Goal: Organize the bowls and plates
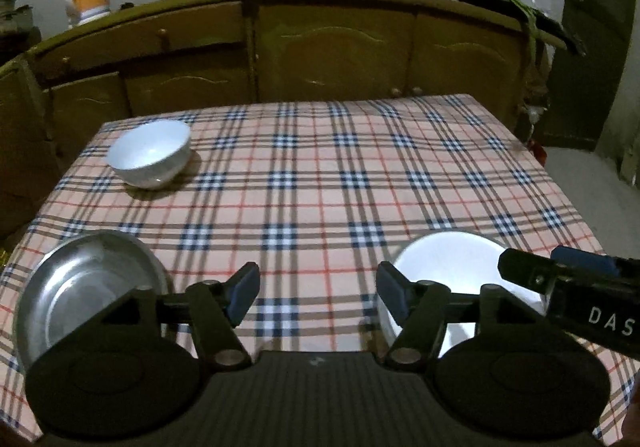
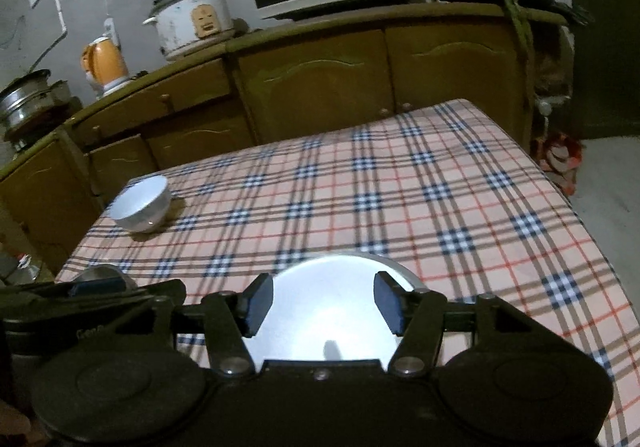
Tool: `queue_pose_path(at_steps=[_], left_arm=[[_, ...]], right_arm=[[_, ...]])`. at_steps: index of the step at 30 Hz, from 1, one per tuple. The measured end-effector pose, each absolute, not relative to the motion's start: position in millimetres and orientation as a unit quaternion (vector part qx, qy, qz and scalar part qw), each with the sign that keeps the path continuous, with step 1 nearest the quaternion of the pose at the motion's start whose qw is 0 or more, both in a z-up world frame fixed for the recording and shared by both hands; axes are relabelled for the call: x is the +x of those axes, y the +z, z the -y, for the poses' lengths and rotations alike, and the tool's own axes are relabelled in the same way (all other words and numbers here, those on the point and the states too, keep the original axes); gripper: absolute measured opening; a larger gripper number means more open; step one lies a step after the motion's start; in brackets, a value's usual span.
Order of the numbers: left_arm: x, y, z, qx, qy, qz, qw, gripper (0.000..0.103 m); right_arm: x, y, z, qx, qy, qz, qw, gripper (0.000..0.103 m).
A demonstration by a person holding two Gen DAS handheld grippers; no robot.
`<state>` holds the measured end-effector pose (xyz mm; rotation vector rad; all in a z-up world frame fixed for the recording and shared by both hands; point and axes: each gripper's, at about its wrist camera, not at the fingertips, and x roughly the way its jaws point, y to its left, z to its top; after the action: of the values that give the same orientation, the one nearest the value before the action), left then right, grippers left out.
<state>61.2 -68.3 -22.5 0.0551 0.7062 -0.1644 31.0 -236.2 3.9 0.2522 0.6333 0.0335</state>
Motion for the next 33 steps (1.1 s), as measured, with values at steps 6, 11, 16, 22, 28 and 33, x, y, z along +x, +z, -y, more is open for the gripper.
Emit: queue_pose_path(at_steps=[6, 11, 16, 22, 28, 33], left_arm=[[61.0, -17.3, 52.1, 0.019, -0.065, -0.34, 0.938, 0.071], [60.9, -14.5, 39.2, 0.013, -0.057, -0.339, 0.939, 0.071], [61.0, -12.9, 26.3, 0.004, -0.047, -0.337, 0.94, 0.071], [65.0, -12.5, 12.9, -0.006, -0.036, -0.338, 0.94, 0.071], [69.3, -11.6, 0.5, -0.012, -0.026, -0.338, 0.941, 0.071], [75.2, -10.7, -11.0, -0.016, -0.015, -0.336, 0.942, 0.072]], right_arm=[[37.5, 14.1, 214.6, 0.118, 0.036, -0.306, 0.944, 0.071], [43.2, 19.1, 196.6, 0.112, 0.049, -0.305, 0.945, 0.071], [48.8, 21.1, 180.7, 0.107, 0.059, -0.305, 0.944, 0.071], [54.6, 21.6, 166.1, 0.106, 0.069, -0.307, 0.943, 0.072], [62.5, 22.3, 153.5, 0.102, 0.078, -0.308, 0.943, 0.072], [71.5, 25.6, 141.7, 0.097, 0.085, -0.306, 0.943, 0.072]])
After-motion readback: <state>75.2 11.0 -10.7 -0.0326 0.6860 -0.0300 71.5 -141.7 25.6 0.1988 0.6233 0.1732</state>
